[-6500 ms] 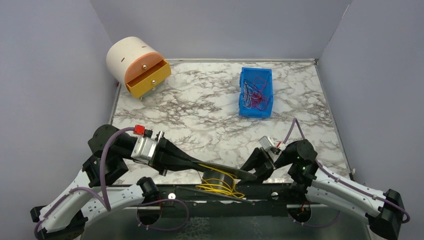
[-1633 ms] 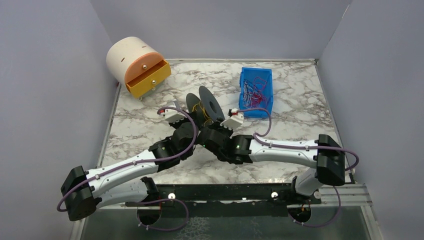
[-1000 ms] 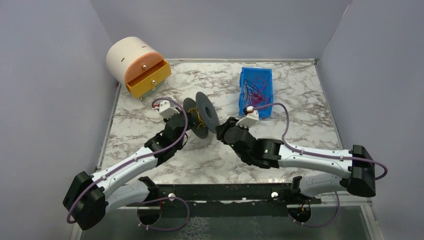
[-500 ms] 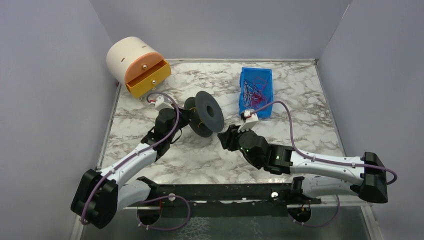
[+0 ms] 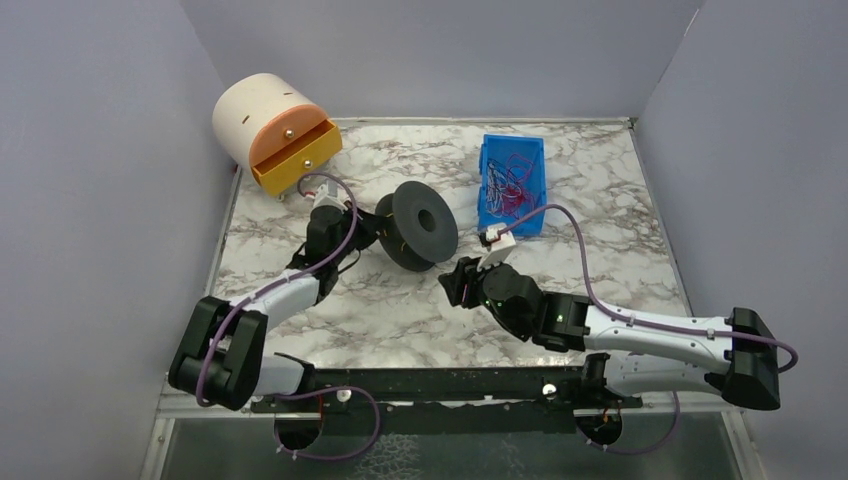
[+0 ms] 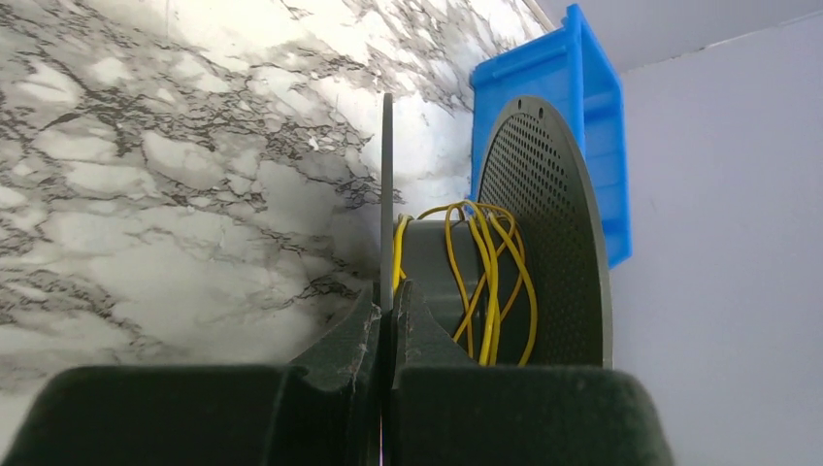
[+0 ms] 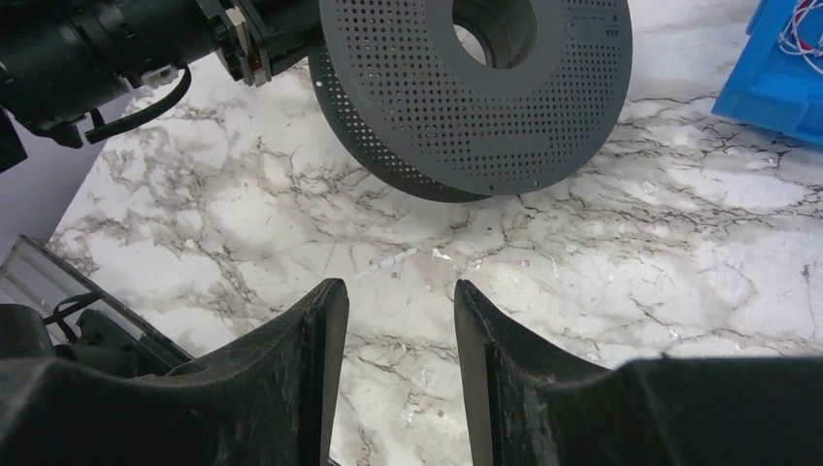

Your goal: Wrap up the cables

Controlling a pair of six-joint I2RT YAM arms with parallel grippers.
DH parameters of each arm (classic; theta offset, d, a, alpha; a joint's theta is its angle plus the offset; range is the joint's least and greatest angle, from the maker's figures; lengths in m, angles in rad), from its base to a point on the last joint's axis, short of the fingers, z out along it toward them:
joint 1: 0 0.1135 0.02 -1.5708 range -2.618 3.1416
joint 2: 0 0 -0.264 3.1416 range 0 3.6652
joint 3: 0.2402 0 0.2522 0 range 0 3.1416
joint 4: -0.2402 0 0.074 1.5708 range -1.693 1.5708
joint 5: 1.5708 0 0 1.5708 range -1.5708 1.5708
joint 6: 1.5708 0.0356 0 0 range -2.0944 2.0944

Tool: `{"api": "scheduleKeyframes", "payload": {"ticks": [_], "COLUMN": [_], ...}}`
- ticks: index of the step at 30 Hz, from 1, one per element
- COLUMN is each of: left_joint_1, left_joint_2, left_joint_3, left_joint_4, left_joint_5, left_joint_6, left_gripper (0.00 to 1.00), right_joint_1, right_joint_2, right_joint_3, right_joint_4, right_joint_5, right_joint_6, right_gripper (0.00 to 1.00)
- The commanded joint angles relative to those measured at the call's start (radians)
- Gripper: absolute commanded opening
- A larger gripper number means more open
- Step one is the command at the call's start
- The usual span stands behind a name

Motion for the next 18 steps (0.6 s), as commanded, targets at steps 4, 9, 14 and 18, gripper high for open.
{"api": "scheduleKeyframes", "payload": {"ticks": [4,9,14,18], "left_joint_1": [0.013,0.015,0.019,0.027], "left_joint_2": [0.119,0.195,0.247,0.298], "left_joint_3": [0.055,0.077,0.104,0.132], "left_joint_4": [0.18,0.198,0.198,0.198], "left_joint_5": [0.139,0.14,0.122,0.133], "left_joint_6": [-0.014,0.002,0.015,0.02], "left_gripper": [0.0,0.07,0.18,0.22], "right_joint_1": [-0.013,-0.015,-0.017,-0.018], "right_joint_2": [-0.04,-0.06,-0.085,-0.099], "right_joint_3": [-0.035,-0.049,-0.074,-0.084], "right_joint_4": [-0.015,-0.03,-0.03,-0.039], "right_joint_5": [-0.029,-0.02,-0.01,-0.004], "right_joint_6": [-0.015,-0.013,-0.006,0.003], "right_gripper": [0.51,0.52,0.53,0.54]}}
